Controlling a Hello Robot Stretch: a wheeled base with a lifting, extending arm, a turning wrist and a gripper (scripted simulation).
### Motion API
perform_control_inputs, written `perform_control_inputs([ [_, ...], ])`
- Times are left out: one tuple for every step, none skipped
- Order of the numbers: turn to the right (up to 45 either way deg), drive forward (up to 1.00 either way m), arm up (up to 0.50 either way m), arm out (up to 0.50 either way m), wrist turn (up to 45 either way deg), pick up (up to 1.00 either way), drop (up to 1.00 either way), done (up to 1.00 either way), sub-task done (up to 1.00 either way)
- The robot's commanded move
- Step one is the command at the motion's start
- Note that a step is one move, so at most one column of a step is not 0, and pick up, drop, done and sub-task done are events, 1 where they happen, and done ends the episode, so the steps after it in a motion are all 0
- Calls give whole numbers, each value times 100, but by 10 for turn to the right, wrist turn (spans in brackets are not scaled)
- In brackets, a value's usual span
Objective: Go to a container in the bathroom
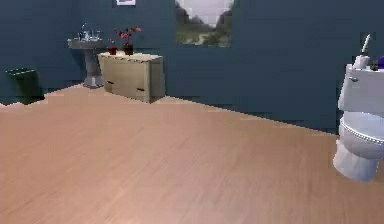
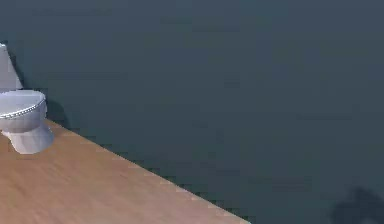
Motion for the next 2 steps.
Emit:
perform_control_inputs([
  [-420,0,0,0,0,0,0,0,0],
  [0,100,0,0,0,0,0,0,0],
])
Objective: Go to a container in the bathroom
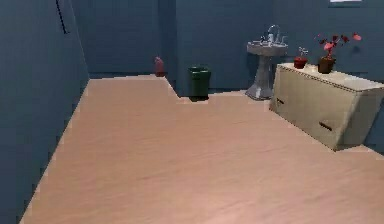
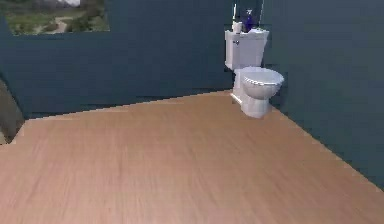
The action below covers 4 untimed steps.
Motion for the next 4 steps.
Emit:
perform_control_inputs([
  [0,100,0,0,0,0,0,0,0],
  [0,100,0,0,0,0,0,0,0],
  [0,45,0,0,0,0,0,0,0],
  [0,0,0,0,0,0,0,100,0],
])
